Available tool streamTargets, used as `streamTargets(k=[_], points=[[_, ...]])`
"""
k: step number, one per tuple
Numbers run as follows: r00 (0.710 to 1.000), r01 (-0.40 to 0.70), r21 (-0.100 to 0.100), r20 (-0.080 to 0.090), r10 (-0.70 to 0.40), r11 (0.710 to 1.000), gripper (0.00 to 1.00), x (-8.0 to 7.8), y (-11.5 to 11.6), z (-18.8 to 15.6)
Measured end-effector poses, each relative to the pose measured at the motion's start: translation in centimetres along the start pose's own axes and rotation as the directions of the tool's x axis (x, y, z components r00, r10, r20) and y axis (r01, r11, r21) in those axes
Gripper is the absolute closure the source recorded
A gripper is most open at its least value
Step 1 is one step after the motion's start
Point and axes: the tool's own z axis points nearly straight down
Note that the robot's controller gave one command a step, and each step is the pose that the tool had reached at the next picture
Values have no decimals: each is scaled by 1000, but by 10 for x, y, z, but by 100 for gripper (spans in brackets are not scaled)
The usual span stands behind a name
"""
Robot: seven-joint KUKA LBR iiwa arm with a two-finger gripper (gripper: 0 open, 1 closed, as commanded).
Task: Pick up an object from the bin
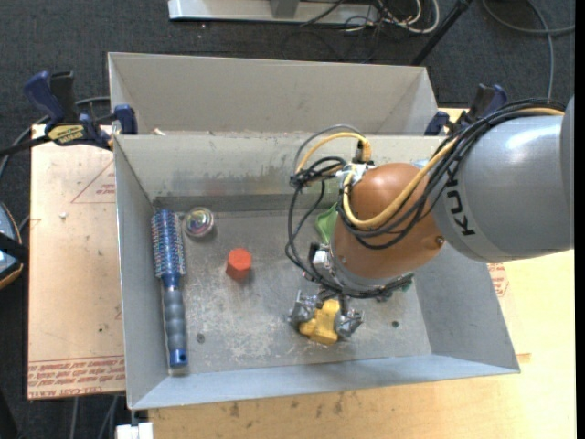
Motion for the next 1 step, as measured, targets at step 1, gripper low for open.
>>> streamTargets(k=[1], points=[[914,405,-3,1,-405,914,100,6,-48,-174]])
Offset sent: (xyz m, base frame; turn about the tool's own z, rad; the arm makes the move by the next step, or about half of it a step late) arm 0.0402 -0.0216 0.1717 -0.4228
